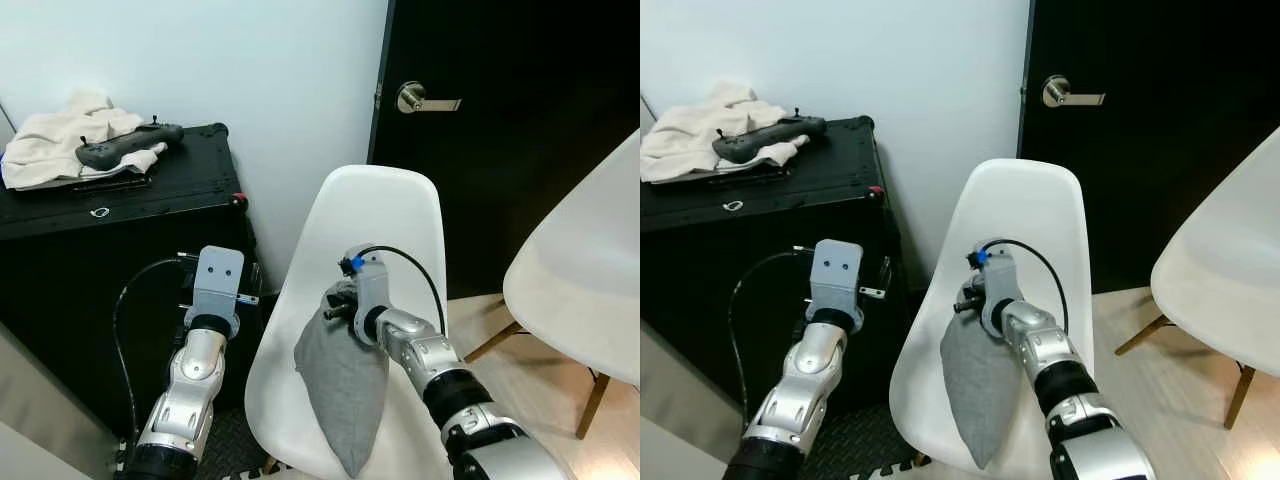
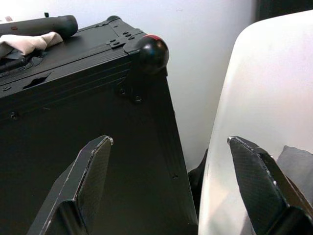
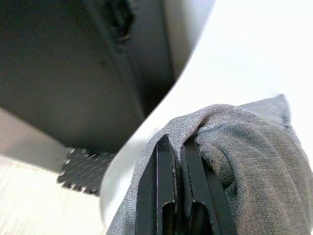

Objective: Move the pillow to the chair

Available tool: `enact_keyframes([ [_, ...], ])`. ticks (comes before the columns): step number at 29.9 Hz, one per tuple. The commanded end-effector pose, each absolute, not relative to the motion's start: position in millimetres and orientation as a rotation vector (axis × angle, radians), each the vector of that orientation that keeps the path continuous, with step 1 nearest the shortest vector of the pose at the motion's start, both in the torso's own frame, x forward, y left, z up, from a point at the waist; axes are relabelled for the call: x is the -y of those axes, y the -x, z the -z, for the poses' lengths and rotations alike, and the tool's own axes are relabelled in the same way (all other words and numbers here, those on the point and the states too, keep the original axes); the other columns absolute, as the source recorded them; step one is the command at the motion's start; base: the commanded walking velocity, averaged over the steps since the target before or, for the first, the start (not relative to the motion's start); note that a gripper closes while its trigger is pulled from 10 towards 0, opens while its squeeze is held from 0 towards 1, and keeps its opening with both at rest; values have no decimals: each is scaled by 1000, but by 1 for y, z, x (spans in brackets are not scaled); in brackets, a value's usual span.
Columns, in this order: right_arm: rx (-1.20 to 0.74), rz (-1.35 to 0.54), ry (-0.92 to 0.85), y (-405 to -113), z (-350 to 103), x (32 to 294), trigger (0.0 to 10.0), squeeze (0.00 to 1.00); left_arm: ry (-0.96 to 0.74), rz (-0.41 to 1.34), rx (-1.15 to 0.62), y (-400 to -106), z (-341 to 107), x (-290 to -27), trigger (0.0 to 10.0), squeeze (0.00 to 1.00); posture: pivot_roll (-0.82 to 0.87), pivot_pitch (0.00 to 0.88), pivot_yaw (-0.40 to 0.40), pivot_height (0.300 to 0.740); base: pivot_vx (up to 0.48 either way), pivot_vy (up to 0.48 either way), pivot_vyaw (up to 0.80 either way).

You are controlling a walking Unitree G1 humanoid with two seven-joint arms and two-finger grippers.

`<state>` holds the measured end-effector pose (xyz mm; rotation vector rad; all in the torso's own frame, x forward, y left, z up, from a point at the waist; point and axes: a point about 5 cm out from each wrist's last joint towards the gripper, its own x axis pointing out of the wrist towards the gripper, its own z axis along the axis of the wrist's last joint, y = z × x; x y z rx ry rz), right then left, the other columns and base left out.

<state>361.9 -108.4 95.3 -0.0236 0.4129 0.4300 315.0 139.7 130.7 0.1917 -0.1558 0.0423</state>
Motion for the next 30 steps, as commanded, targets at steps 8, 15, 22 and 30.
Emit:
enact_keyframes([
  [8, -551, -228, 167, -352, -61, 135, 10000, 0, -224, -49, 126, -314, -125, -144, 10000, 0, -149, 108, 27, 650, 0, 0, 0],
  [15, -662, -109, 159, -339, -40, 155, 10000, 0, -230, -44, 128, -314, -126, -144, 10000, 0, -147, 109, 32, 620, 0, 0, 0],
  [22, -687, -167, 26, -333, -31, 141, 10000, 0, -235, -40, 133, -314, -127, -144, 10000, 0, -149, 108, 36, 591, 0, 0, 0],
  [30, -537, -213, 61, -346, -49, 129, 10000, 451, -238, -35, 137, -316, -128, -143, 10000, 0, -145, 106, 41, 591, 0, 0, 0],
])
